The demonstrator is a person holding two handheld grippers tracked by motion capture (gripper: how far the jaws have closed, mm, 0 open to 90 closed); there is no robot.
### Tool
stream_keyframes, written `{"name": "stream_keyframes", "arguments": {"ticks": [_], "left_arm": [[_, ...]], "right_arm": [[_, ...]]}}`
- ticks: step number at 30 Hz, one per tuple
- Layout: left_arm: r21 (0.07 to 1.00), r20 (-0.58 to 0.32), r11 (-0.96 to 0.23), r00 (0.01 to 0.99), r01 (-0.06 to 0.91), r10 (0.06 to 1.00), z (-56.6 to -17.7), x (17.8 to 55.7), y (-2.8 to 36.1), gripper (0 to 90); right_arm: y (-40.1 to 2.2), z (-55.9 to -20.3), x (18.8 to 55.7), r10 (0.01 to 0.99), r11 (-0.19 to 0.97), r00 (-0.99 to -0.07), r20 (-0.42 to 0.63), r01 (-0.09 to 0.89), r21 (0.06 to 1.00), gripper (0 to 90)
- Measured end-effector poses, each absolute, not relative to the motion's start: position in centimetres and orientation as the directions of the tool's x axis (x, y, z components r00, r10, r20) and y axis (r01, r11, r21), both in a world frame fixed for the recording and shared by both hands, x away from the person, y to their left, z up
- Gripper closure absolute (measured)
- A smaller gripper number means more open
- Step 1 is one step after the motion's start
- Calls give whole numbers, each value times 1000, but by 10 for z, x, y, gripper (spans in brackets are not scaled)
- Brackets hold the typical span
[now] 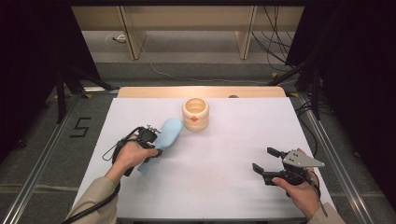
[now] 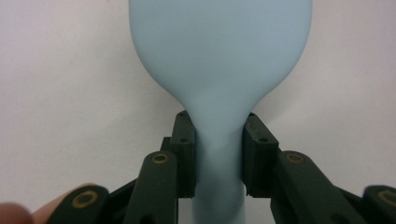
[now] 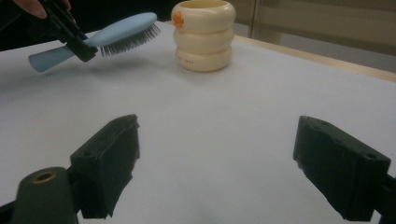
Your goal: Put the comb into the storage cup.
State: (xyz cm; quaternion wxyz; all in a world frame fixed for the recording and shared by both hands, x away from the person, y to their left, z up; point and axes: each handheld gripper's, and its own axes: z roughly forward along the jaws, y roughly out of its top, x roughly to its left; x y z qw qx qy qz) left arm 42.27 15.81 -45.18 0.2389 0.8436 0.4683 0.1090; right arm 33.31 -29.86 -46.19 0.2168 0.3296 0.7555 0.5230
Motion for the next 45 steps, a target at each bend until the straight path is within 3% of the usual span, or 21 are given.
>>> {"name": "stream_keyframes", "arguments": {"ticks": [9,21,45], "left_arm": [[655,-30,-372,515,658,857,-443,407,152,696],[758,-25,-320,516,569,857,-434,390,140,696],[826,-29,-264,505,498,862,-426,377,133,696]], "right_arm": [[-299,-462,333,726,238,-688,17,274,932,155],[-299,-462,333,725,236,-688,17,272,933,155],[-299,-462,333,727,234,-686,19,274,933,155]]}}
